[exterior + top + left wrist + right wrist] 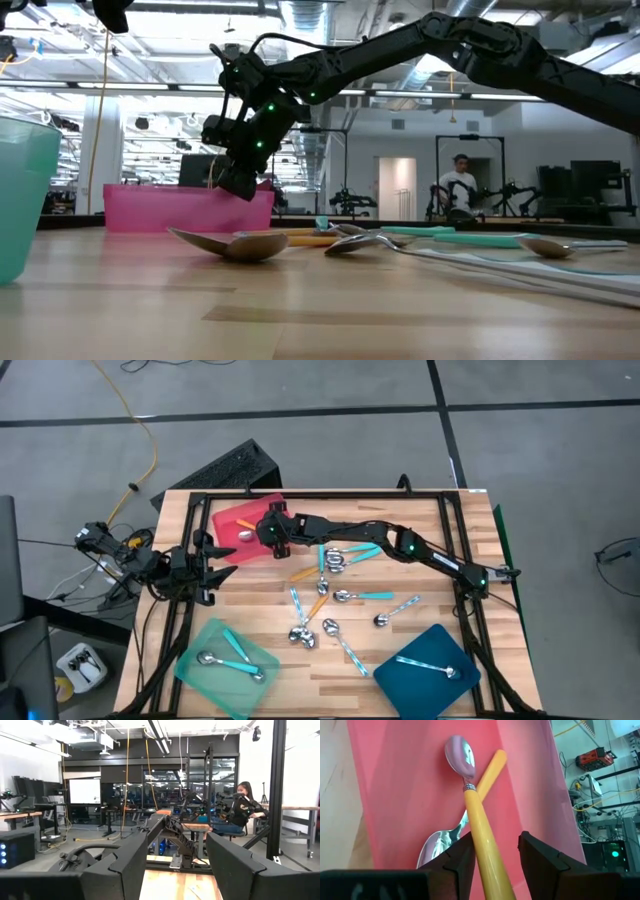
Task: Sort silverware by color (type)
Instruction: Put the yellow spoon into the pink bin
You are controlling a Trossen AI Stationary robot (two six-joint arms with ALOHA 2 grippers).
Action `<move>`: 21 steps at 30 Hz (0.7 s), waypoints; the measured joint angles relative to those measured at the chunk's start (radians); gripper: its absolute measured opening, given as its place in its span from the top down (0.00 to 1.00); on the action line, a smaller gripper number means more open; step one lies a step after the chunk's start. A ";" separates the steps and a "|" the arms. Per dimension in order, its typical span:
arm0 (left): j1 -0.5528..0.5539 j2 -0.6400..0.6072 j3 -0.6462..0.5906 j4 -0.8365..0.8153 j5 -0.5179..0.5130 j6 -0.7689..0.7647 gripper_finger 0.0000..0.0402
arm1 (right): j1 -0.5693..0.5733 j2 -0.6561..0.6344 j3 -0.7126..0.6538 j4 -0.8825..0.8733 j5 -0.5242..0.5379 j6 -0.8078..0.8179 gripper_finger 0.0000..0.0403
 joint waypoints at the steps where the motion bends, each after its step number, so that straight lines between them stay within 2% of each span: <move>1: 0.000 0.000 0.000 0.000 0.000 0.000 0.53 | 0.000 0.000 0.000 -0.001 0.000 0.000 0.57; 13: 0.000 0.000 0.000 0.000 -0.025 0.003 0.53 | -0.004 -0.018 0.003 -0.099 -0.004 0.000 0.57; 21: 0.000 0.000 0.000 0.000 -0.026 0.003 0.53 | -0.014 -0.051 0.004 -0.090 -0.080 0.007 0.57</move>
